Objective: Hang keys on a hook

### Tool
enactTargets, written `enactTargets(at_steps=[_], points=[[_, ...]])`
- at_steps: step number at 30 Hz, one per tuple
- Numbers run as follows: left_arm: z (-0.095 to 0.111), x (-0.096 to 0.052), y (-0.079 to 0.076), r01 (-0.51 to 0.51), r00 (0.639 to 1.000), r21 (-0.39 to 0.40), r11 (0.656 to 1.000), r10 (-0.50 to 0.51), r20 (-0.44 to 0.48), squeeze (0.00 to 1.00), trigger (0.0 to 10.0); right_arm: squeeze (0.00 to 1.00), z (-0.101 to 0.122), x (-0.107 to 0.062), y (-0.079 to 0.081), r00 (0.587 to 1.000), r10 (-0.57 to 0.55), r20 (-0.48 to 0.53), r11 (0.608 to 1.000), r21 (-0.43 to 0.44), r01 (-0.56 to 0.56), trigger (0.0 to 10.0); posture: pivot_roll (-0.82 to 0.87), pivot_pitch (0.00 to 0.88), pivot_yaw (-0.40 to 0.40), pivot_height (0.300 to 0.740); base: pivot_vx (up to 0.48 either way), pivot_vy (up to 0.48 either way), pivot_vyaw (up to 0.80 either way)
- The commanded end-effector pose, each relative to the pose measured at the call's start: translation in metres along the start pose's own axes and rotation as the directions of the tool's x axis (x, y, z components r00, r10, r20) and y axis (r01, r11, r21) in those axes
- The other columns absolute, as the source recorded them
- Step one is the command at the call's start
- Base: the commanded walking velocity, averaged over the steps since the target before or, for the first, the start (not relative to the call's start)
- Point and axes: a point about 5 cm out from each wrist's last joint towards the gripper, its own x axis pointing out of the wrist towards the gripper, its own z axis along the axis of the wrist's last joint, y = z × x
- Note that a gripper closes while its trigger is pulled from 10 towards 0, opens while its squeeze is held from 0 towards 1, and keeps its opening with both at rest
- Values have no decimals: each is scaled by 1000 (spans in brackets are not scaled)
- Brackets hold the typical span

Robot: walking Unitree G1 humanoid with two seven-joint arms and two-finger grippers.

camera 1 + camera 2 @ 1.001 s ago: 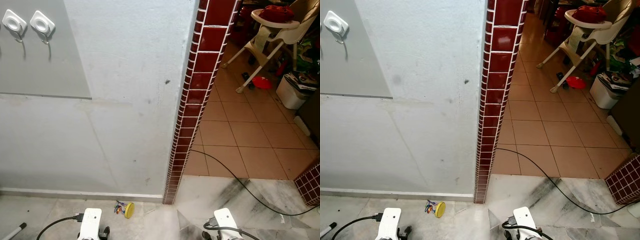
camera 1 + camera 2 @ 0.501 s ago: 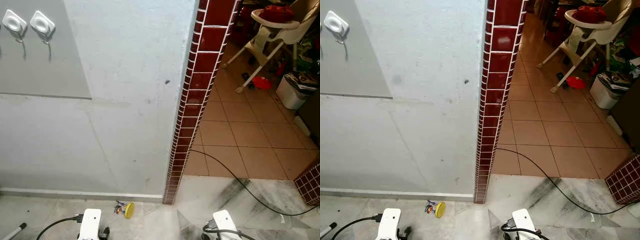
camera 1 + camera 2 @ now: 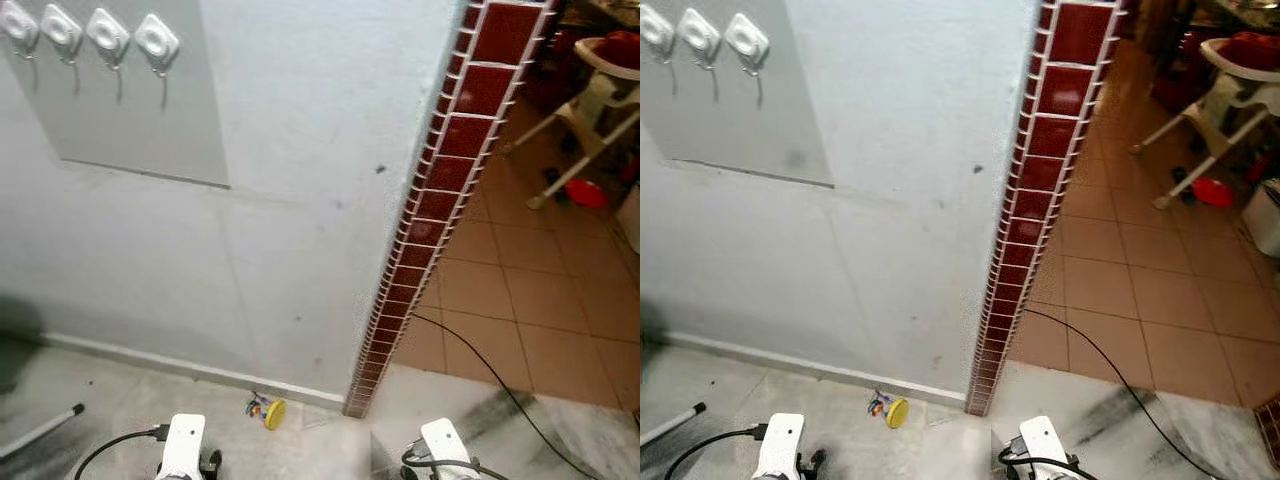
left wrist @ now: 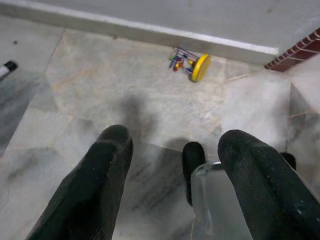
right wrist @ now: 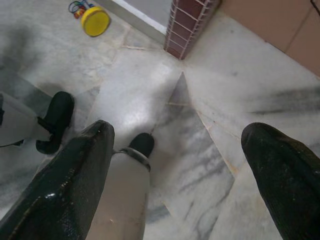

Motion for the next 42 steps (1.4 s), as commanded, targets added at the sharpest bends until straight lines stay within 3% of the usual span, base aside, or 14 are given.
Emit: enactTargets(at_steps=[1, 42], points=[[-1, 0, -1, 12, 1000, 15, 1000, -11, -9, 0, 10000, 0, 0, -1, -3, 1000, -13, -2, 1000, -6, 13, 10000, -93, 0, -6, 740, 0, 0, 800], [-1, 0, 0, 8, 1000, -15, 1000, -9, -4, 0, 10000, 0, 1, 0, -1, 1000, -6, -9, 1000, -20, 6, 10000, -75, 0, -6, 740, 0, 0, 800]])
